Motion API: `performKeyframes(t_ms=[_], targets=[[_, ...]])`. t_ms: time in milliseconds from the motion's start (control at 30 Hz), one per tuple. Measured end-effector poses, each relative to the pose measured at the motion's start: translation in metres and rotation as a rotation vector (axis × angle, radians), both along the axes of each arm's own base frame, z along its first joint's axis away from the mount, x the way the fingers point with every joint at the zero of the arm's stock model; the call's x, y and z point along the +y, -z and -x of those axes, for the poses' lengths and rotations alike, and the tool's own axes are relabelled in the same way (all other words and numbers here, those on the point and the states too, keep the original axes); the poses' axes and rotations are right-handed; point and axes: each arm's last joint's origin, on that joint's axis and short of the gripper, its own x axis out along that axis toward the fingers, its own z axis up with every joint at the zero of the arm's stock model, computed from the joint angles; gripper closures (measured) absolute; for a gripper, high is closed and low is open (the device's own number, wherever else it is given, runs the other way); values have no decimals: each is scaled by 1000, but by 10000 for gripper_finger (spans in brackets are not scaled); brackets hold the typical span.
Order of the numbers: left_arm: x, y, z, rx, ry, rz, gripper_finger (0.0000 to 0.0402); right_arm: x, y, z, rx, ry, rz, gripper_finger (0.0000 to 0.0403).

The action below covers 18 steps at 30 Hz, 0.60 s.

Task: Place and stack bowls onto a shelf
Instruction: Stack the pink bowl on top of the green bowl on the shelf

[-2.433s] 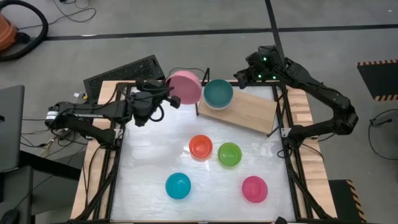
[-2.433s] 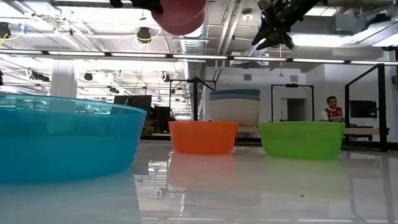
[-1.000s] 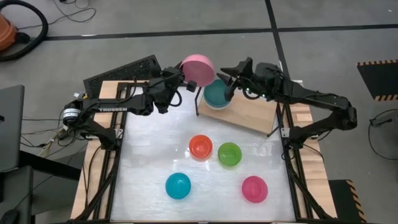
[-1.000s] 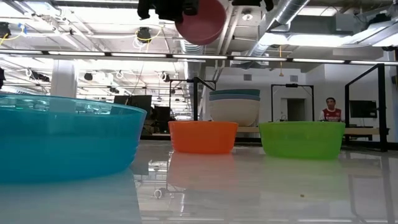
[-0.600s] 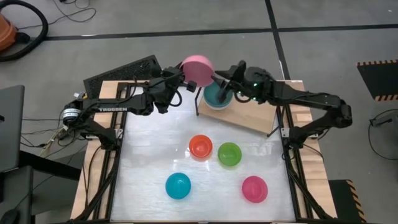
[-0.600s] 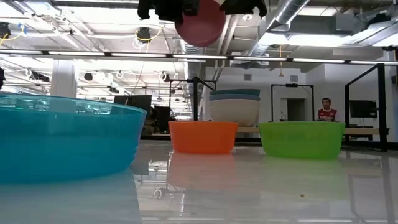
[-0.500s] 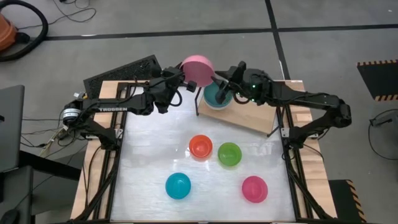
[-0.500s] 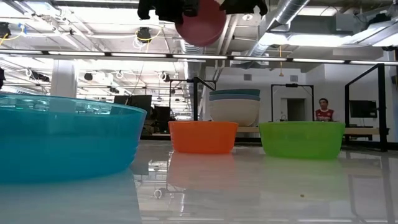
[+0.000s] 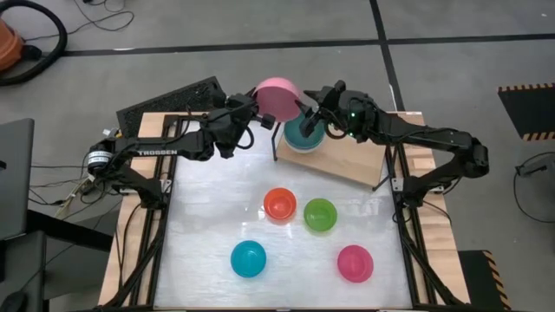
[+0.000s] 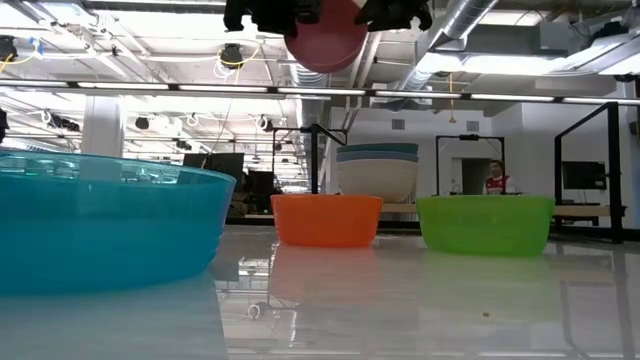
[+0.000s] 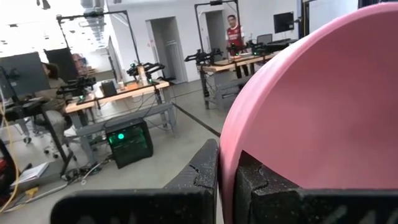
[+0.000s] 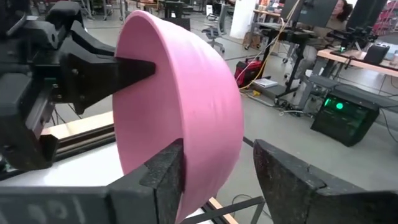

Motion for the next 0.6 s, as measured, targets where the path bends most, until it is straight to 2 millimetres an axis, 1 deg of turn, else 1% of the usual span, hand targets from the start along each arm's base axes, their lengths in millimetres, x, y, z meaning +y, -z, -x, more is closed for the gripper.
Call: performKeyframes(t_ms=[167,467,600], targets=[[0,0,0,-11,3,5,402,-2,0,0,0,-1,-1,222],[0,0,0,-13,20,5,401,-2,1,1,6,3,-1,313],[0,0,-1,-14,21,5,401,-2,1,1,9,12,1,331]])
